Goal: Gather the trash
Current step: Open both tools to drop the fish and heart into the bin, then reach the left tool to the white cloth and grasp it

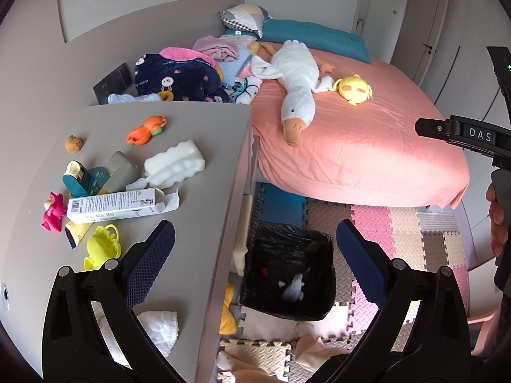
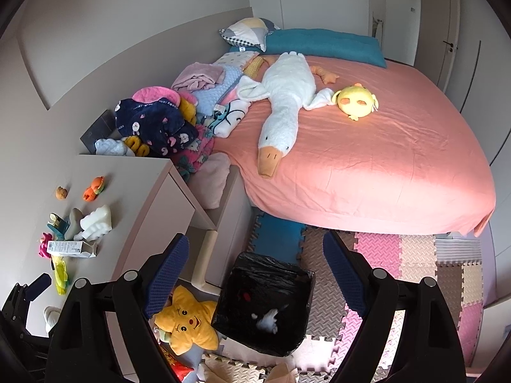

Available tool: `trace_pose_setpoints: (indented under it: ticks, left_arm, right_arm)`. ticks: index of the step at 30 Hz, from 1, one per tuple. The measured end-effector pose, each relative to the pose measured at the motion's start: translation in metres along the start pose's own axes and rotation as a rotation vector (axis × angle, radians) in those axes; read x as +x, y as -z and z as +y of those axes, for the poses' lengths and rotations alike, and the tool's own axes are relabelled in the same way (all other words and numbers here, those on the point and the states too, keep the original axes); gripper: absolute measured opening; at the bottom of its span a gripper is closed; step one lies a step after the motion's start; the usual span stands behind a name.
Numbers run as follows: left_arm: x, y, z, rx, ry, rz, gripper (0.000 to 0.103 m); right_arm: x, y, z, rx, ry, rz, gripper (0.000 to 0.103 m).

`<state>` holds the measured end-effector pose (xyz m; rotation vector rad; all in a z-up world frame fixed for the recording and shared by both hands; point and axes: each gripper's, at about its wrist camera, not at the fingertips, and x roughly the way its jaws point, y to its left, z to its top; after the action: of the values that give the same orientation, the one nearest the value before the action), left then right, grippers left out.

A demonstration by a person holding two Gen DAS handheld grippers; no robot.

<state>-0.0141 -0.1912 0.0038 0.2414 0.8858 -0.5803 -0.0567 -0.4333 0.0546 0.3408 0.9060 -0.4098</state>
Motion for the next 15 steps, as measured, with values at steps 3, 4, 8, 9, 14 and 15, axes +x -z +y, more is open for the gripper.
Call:
trace_pose_setpoints:
  ticks: [3,4,8,9,14,15]
  left_arm:
    - [0.000,0.002,0.006,-0.015,-0.010,0.005,0.098]
    - [0.000,0.003,0.008,-0.019,-0.013,0.008,0.098]
    - [-0.003,0.008,0.017,-0.036,-0.032,0.015,0.098]
    - [-0.004,0.010,0.020,-0.041,-0.038,0.015,0.098]
    - [-0.008,0.020,0.036,-0.081,-0.065,0.022,0.098]
    - [-0.009,0.023,0.039,-0.090,-0.070,0.024,0.098]
  right_arm:
    - [0.002,0.001,0.008,-0.014,-0.012,0.009,0.086]
    - [0.004,0.001,0.011,-0.021,-0.014,0.011,0.086]
    - [0.007,0.003,0.025,-0.043,-0.034,0.021,0.086]
    - [0.008,0.003,0.029,-0.049,-0.040,0.024,0.086]
    - [0.013,0.006,0.049,-0.090,-0.064,0.041,0.086]
    - [0.014,0.007,0.053,-0.099,-0.070,0.045,0.086]
